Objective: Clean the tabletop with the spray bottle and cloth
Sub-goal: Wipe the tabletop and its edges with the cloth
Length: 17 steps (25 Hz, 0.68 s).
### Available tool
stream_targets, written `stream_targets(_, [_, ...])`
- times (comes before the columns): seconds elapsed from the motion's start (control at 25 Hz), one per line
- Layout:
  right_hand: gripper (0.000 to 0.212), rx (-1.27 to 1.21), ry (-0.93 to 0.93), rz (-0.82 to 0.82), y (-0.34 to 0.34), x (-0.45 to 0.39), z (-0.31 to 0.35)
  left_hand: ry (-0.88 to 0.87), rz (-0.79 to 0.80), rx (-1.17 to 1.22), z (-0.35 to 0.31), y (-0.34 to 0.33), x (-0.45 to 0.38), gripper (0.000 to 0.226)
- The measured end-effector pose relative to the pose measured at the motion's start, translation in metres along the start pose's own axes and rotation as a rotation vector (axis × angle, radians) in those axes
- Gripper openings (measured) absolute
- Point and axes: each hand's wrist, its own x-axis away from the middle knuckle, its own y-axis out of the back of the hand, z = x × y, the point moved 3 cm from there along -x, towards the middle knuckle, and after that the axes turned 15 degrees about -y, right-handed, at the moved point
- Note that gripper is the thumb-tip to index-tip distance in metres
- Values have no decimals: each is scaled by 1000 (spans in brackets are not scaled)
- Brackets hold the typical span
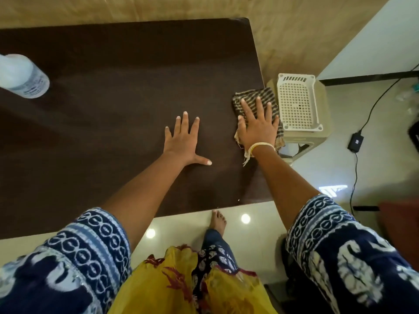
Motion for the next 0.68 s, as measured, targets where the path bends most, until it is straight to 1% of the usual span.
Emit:
stream_targets(0.08, [55, -22, -143, -7, 1, -21, 10, 15, 13, -13, 0, 10, -19, 149])
stream_targets(0.12, [56, -18, -185, -24, 1, -24, 22, 26, 27, -23, 1, 12, -24, 153])
stream_targets(0.16, [57, -10, -167, -37, -1, -23, 39, 37, 40, -34, 0, 13, -28, 156])
stream_targets(0.2, [57, 4, -75, -36, -4, -20, 58, 45, 51, -48, 0, 13, -30, 158])
stream_targets(0.28, [57, 46, 216, 9, -8, -13, 92, 63, 69, -65, -2, 14, -33, 159])
stream_targets(0.32, [56, 70, 332, 32, -9, -13, 103, 68, 71, -73, -2, 13, -34, 159])
stream_targets(0.36, [55, 82, 398, 48, -9, -18, 110, 72, 74, -80, -2, 13, -34, 159])
stream_targets(0.4, [55, 80, 421, 49, -6, -30, 113, 73, 75, -86, -1, 13, -34, 160])
stream_targets(0.48, [55, 65, 361, 32, -1, -66, 110, 67, 78, -98, -1, 12, -34, 160])
stream_targets(0.6, [55, -2, 82, 24, 12, -117, 86, 60, 78, -101, -3, 13, -33, 160])
stream_targets(0.68, [56, -89, -115, 33, 18, -129, 67, 65, 78, -106, -2, 15, -33, 160])
